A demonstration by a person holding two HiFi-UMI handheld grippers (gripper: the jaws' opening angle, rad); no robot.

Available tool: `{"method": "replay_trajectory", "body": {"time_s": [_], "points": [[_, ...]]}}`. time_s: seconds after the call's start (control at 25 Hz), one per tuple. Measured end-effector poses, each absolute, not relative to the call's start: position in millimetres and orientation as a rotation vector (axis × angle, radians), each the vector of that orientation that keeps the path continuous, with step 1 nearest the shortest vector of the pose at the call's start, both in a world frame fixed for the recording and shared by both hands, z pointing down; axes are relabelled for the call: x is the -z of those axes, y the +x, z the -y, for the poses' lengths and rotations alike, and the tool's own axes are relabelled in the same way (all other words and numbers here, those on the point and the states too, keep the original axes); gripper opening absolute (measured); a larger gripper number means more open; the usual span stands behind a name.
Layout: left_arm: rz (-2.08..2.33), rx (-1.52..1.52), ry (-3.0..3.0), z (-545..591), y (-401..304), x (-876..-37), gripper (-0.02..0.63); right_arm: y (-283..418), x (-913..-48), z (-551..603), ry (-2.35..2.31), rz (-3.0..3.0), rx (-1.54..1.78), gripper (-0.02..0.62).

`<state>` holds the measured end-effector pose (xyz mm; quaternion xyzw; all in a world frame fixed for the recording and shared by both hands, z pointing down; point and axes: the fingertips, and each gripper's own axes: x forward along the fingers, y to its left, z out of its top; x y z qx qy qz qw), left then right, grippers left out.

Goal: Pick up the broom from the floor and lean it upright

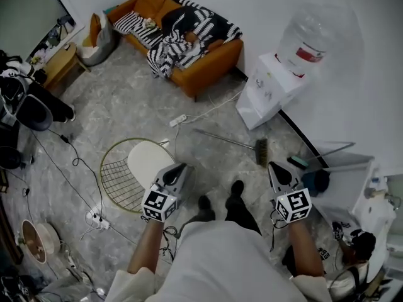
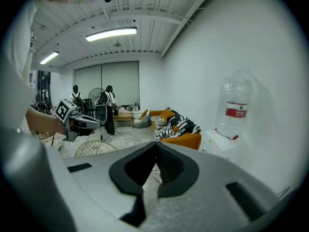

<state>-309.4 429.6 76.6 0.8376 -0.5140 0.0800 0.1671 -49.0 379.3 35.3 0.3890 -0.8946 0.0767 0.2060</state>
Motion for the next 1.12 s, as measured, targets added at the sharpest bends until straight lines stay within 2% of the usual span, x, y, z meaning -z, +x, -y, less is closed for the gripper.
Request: {"method": "replay_trajectory", "body": {"time_s": [0.64,1.12], "points": [[1.618,-0.22,2.216,-330,-264,-115,0.012,-34,-88,-233,0.803,2.55,-0.242,-0.002],[1.707,-0.242,2.085,-269,-238,-177,0.012,-39,-162,-149,0.574,2.556,-0.281,-0.002]]}}
